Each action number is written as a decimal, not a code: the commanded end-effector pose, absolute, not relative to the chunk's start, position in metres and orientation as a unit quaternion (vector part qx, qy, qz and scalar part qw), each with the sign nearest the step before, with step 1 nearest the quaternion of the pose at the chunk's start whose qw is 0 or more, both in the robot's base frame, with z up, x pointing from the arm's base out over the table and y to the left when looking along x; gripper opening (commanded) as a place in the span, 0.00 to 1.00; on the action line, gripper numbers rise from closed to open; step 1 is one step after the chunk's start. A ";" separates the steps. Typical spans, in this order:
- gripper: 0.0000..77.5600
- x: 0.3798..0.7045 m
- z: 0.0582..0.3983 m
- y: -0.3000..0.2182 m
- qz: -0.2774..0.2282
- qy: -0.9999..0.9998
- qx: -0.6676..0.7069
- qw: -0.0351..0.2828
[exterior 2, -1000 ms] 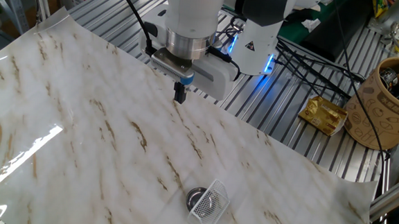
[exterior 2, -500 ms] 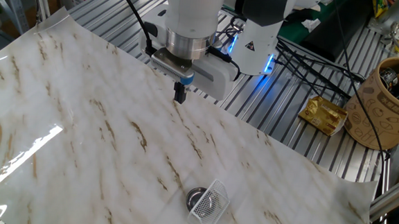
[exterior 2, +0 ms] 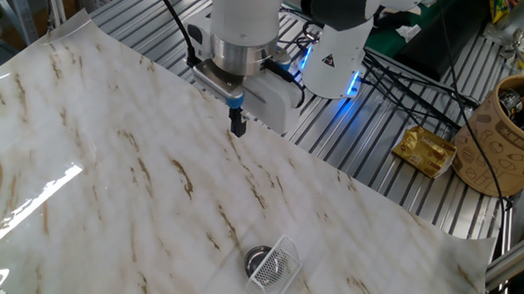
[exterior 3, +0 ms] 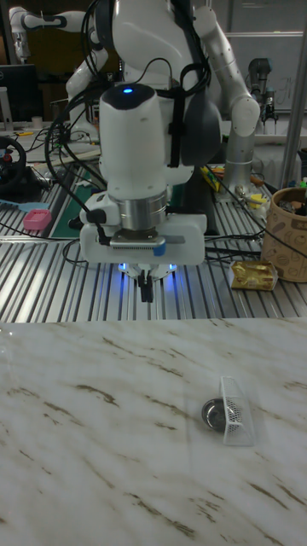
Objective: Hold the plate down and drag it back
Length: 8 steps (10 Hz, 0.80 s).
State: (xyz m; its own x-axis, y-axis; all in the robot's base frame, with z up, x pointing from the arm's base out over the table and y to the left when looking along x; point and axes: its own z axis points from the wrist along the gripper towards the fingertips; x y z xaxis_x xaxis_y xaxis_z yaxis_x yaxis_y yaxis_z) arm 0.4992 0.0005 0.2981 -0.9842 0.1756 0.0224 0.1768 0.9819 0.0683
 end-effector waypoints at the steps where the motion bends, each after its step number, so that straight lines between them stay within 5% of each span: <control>1: 0.00 0.499 0.299 0.002 -0.063 -0.988 -0.137 0.009; 8: 0.00 0.496 0.303 0.026 -0.075 -0.986 -0.149 0.016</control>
State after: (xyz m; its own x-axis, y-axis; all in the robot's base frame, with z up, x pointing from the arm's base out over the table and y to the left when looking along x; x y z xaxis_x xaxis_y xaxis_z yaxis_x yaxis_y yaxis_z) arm 0.4971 0.0193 0.3008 -0.9569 0.2865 0.0477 0.2904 0.9468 0.1385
